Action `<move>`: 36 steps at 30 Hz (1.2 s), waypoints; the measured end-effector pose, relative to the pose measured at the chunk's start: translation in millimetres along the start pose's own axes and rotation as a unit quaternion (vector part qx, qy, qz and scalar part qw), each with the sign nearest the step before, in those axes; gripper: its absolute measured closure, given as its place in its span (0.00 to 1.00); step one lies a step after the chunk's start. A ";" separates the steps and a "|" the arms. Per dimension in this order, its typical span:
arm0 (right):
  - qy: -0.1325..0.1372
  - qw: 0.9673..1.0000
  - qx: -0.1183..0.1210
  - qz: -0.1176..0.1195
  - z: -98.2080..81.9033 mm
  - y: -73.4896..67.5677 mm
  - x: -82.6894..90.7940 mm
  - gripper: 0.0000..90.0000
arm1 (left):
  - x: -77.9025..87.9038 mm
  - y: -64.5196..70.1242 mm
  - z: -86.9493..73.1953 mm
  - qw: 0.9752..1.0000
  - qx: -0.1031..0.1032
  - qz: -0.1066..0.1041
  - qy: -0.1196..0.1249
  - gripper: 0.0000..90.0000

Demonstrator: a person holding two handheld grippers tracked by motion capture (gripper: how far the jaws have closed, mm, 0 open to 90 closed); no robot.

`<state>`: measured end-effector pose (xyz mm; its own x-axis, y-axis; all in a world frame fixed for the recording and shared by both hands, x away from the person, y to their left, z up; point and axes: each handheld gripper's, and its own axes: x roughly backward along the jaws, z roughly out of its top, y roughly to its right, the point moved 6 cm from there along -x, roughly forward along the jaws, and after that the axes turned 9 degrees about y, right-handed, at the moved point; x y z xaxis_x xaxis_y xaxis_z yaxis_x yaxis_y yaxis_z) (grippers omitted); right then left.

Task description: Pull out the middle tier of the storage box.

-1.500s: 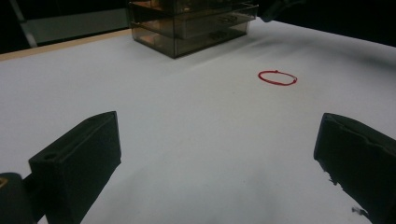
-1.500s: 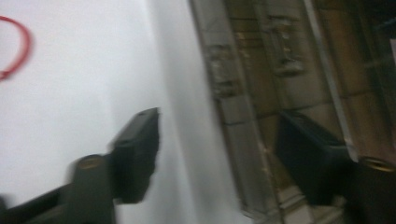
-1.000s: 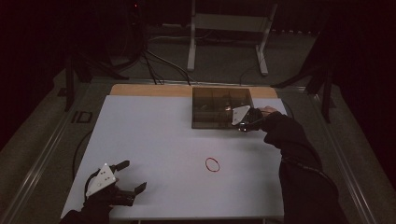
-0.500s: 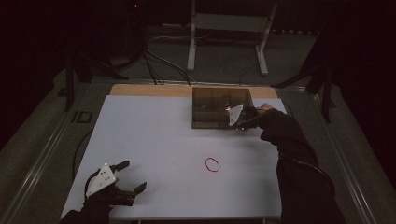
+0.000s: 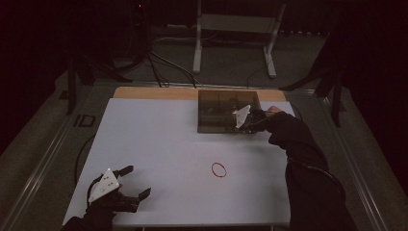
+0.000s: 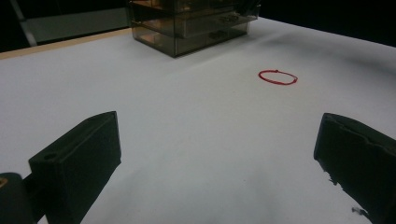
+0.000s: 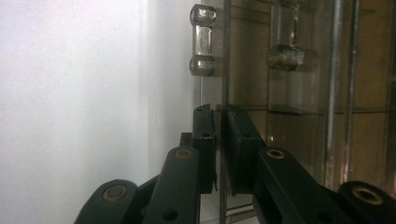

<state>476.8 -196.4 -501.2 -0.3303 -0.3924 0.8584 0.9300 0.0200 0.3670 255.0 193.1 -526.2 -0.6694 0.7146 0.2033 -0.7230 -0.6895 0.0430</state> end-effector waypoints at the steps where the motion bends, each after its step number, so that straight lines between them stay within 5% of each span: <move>1: 0.000 1.000 0.000 0.000 0.0 0.0 0.0 0.94 | 0.0 0.0 0.0 1.000 0.000 0.000 0.000 0.02; 36: 0.009 1.000 -0.010 0.025 4.8 -28.8 9.0 0.96 | -0.3 0.2 -0.2 1.000 0.002 0.001 -0.001 0.02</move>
<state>446.3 -196.1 -502.4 -0.2809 -0.4079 0.8688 0.9481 0.0224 0.3171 255.0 192.7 -526.5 -0.6706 0.7130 0.2048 -0.7209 -0.6914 0.0465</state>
